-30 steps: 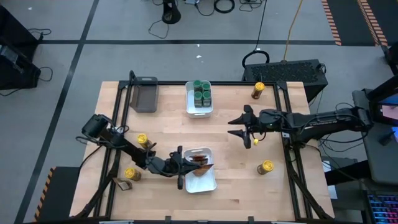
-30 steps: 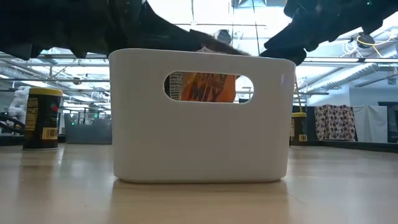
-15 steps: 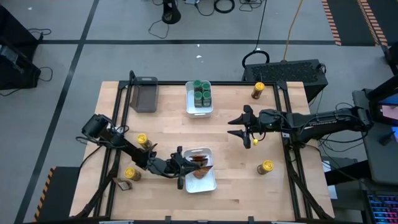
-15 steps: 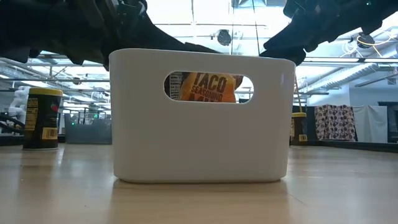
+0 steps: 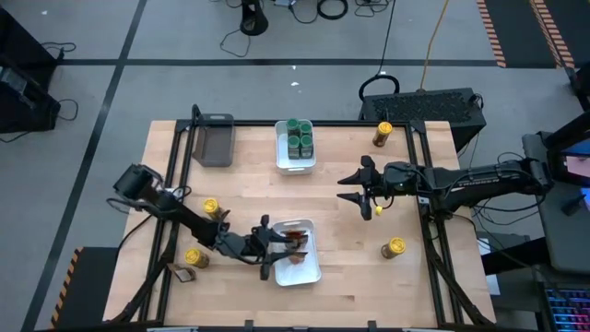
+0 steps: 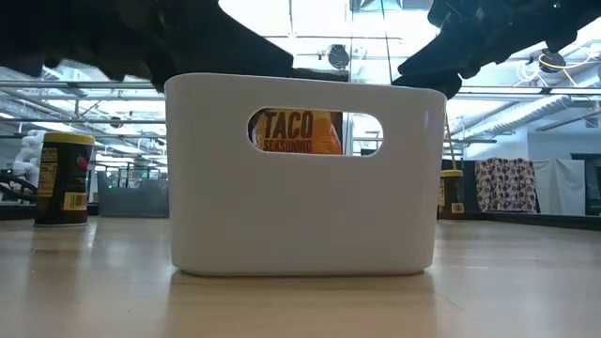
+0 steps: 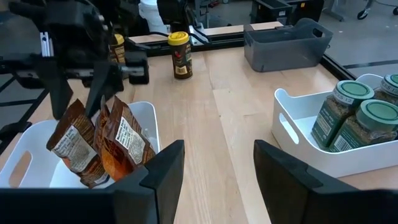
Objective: Sort spices by type
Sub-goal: Put the top brown spice pack into the bottom white bin, then put the brown spice pack into the bottom white bin
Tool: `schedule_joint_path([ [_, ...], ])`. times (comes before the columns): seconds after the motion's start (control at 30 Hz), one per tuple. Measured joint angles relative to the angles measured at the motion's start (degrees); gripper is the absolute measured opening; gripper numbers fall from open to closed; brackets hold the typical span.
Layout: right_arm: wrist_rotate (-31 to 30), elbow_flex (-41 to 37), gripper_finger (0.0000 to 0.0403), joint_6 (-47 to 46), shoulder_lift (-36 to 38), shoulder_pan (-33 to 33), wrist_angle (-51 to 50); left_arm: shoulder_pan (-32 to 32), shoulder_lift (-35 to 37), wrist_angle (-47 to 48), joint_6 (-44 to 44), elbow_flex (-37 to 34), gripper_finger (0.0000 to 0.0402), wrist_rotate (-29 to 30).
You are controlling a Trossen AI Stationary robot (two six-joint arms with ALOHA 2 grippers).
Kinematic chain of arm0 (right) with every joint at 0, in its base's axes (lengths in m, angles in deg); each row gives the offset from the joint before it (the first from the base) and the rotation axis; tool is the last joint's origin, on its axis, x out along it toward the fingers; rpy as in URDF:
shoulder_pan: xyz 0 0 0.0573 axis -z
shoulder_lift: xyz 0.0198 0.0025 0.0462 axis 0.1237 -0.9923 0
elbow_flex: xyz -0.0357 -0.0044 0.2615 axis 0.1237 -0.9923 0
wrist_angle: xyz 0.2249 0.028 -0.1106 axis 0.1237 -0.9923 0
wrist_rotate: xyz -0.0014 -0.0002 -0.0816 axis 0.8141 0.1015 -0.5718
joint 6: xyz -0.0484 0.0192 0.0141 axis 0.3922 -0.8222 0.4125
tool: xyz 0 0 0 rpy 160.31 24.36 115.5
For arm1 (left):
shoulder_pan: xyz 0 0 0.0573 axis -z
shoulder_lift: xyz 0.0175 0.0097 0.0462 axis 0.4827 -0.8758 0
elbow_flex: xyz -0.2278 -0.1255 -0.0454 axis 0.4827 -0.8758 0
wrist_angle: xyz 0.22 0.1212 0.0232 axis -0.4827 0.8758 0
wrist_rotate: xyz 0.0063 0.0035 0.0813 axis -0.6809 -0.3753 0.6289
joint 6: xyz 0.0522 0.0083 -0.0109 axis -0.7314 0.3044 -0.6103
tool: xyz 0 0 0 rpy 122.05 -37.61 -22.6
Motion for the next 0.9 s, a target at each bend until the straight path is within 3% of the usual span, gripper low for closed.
schedule_joint_path([
  [0.23,0.0,0.0,0.0173,0.0,0.0,0.0,0.0,0.0,11.6,11.0,-4.1,0.0,0.0185,-1.2],
  [0.37,0.0,0.0,0.0173,0.0,0.0,0.0,0.0,0.0,21.8,21.4,-3.9,0.0,0.0185,-7.5],
  [0.53,0.0,0.0,0.0173,0.2,0.0,0.0,0.0,0.0,34.4,39.2,3.3,1.5,0.0185,-13.8],
  [0.7,0.0,0.0,0.0173,0.8,0.0,0.0,0.0,1.7,42.3,60.1,7.6,9.4,0.0185,-15.3],
  [0.9,0.0,0.0,0.0173,0.9,0.0,0.0,0.0,4.0,43.7,86.2,10.7,25.1,0.0185,-11.9],
])
